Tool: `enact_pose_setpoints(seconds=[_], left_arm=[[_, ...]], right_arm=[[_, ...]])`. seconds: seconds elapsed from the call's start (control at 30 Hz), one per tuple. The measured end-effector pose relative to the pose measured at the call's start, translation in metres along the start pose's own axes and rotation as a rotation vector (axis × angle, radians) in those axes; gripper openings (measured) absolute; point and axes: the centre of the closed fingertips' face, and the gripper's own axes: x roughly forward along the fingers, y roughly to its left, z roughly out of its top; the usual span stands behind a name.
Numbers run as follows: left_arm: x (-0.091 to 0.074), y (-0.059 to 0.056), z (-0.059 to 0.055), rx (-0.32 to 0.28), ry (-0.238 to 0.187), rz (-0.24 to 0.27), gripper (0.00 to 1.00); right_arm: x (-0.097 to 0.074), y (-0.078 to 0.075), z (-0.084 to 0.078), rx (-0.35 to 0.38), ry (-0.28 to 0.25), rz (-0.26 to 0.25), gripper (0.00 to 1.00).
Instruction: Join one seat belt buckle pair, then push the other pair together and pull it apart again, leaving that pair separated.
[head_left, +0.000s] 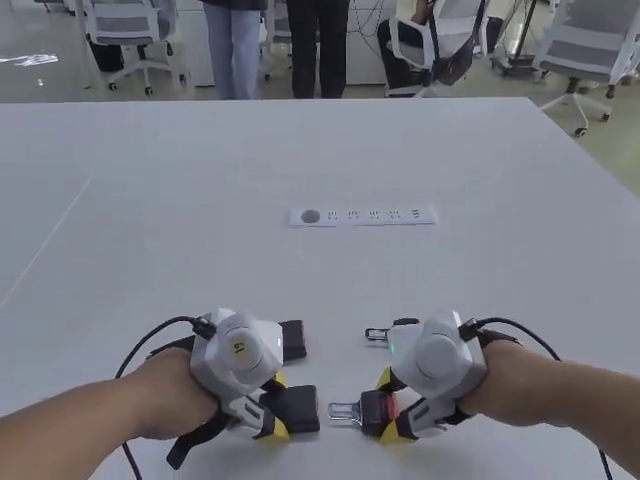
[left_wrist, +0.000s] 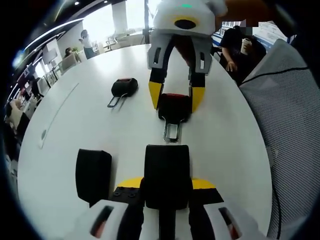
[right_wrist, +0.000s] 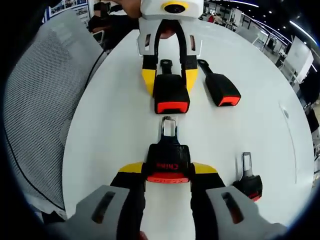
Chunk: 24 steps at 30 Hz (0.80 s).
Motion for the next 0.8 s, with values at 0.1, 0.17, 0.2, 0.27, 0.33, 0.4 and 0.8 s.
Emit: enact_pose_setpoints(seconds=[0.1,0.17,0.2,0.27,0.33,0.4,0.8], left_arm=[[0.0,0.0,0.0,0.003,0.005,-0.004,0.34],[0.0,0.0,0.0,0.003,0.005,-0.006,0.34],[0.0,0.0,0.0,0.005,0.002,-0.007,0.34],[-0.001,0.0,0.0,0.003,-0.001,-0.01,0.34],[-0.001,-0.001,0.0,0.006,0.003,-0.012,0.34],[0.0,-0.001,0.0,0.006,0.007,-0.013,0.34],[-0.001,0.0,0.0,0.001,-0.011,-0.013,0.33]], right_arm=[[0.001,0.0,0.003,-0.014,-0.001,0.004,0.33],[0.002,0.0,0.005,-0.02,0.001,0.004,0.33],[0.003,-0.001,0.007,-0.035,0.003,0.005,0.33],[0.003,-0.001,0.009,-0.077,0.015,0.002,0.33],[0.004,-0.003,0.011,-0.088,0.031,0.0,0.33],[0.005,-0.005,0.013,-0.102,0.039,-0.003,0.33],[0.011,-0.009,0.021,-0.085,0.009,0.009,0.32]])
